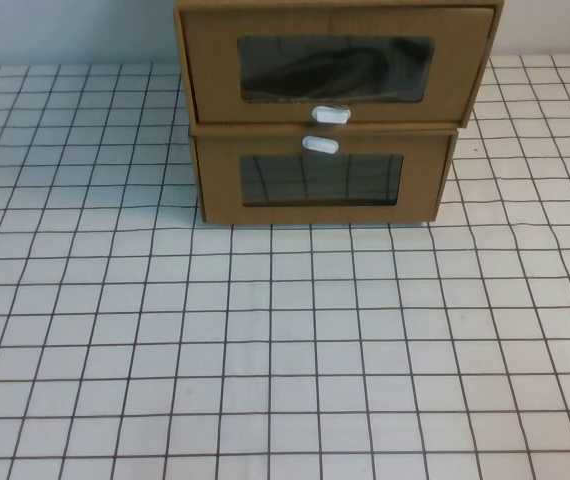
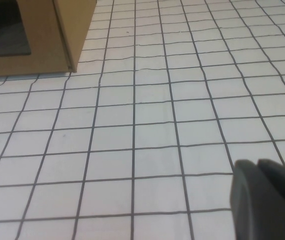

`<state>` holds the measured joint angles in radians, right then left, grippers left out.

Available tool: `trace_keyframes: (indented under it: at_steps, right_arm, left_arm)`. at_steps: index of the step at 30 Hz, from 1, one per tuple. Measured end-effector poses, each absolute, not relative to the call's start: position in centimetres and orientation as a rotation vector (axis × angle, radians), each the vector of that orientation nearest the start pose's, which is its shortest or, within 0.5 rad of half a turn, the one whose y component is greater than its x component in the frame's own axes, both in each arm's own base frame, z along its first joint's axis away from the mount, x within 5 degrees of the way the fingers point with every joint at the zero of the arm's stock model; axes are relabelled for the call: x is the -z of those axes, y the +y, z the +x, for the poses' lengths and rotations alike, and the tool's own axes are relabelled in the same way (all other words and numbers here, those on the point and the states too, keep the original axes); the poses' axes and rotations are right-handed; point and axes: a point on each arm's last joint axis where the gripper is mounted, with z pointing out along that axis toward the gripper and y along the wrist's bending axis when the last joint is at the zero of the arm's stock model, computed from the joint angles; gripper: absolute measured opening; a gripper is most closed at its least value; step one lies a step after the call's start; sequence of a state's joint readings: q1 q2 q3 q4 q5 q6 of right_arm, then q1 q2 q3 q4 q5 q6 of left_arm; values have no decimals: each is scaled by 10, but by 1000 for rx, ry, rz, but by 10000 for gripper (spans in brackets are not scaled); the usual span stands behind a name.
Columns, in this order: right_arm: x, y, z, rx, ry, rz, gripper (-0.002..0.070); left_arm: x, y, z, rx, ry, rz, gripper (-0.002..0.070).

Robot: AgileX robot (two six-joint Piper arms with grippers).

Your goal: Close the shoe box

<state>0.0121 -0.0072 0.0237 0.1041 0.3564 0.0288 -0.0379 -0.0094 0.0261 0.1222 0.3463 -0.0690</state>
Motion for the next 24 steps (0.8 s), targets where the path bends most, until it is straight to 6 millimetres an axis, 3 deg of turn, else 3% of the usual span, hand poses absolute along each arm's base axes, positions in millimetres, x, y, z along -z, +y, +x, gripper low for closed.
trace_keyframes:
  at_steps: [24]
  right_arm:
    - [-174, 4, 53, -128, 1855, 83, -13]
  left_arm:
    - [-173, 2, 53, -66, 1851, 83, -2]
